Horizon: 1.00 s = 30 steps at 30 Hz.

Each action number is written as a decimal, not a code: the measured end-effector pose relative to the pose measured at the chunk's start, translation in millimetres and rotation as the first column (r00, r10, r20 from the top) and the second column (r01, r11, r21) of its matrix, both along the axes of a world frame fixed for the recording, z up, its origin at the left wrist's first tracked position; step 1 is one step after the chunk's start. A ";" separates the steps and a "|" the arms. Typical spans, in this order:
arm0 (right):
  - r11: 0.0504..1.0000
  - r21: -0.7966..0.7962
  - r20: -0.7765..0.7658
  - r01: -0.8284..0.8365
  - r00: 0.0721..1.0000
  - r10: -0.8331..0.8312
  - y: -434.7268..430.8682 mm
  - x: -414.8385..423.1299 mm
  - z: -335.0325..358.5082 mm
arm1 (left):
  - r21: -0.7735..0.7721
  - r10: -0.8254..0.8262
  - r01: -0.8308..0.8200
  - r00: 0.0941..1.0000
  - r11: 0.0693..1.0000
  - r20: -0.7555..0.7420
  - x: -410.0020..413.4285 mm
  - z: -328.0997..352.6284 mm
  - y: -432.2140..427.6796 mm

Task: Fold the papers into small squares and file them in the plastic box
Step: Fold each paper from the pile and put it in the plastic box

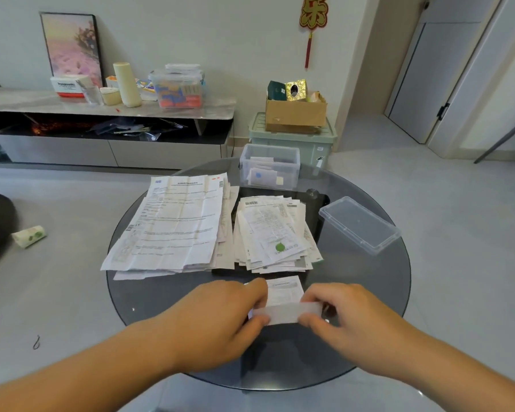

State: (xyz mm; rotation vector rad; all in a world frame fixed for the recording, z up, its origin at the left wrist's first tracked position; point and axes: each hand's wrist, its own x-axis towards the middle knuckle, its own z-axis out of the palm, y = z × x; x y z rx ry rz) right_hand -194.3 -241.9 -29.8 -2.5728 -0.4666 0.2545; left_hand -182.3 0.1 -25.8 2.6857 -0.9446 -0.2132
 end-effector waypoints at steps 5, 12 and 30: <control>0.981 0.113 -0.026 0.160 0.987 -0.158 4.7 7.1 -12.0 | -0.076 0.182 -0.180 0.983 0.981 0.011 5.3 -7.4 -12.2; 0.961 0.051 0.010 0.273 0.962 -0.274 17.4 22.4 -24.0 | -0.051 0.326 -0.325 0.946 0.944 -0.001 18.8 -21.5 -17.5; 0.989 -0.074 -0.015 0.128 0.991 -0.130 6.2 22.6 -19.2 | 0.069 0.249 -0.240 0.953 0.968 -0.172 20.8 -13.5 -12.3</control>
